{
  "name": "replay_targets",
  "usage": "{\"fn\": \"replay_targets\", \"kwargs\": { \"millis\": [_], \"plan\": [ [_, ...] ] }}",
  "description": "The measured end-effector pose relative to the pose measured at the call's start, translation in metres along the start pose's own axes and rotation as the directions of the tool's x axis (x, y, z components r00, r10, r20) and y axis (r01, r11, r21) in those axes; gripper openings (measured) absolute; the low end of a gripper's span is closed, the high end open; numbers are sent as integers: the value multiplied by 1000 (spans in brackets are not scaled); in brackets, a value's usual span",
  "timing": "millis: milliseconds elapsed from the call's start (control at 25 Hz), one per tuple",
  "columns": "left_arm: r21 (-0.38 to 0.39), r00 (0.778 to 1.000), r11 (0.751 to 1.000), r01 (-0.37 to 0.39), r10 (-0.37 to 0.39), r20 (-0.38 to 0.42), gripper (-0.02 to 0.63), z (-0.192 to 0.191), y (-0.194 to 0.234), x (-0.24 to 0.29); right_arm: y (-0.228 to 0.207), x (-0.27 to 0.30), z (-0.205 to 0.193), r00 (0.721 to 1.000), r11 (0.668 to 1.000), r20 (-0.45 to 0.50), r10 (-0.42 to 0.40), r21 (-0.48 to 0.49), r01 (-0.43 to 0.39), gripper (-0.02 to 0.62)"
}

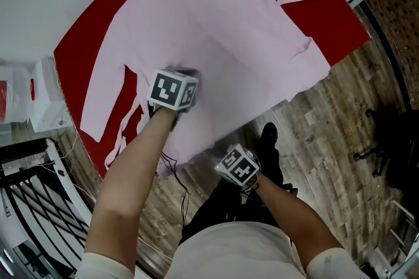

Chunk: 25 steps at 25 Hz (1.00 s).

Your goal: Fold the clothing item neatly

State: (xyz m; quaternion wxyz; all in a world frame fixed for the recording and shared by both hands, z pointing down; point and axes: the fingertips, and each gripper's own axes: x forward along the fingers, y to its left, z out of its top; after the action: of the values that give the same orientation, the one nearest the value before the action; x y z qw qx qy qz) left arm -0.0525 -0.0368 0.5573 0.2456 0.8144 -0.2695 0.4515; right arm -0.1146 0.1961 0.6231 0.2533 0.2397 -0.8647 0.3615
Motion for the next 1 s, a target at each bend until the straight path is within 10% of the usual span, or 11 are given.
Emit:
{"fn": "replay_targets", "kwargs": {
  "millis": [400,1000],
  "plan": [
    [-113,989,989,93,-79,124,12,16,-11,-21,2,-81,-18,999,999,-12,53,7,-53,20],
    [-175,964,967,187,-146,223,12,61,-50,-9,-89,-196,-24,988,976,7,-152,156,149,20]
  ]
}}
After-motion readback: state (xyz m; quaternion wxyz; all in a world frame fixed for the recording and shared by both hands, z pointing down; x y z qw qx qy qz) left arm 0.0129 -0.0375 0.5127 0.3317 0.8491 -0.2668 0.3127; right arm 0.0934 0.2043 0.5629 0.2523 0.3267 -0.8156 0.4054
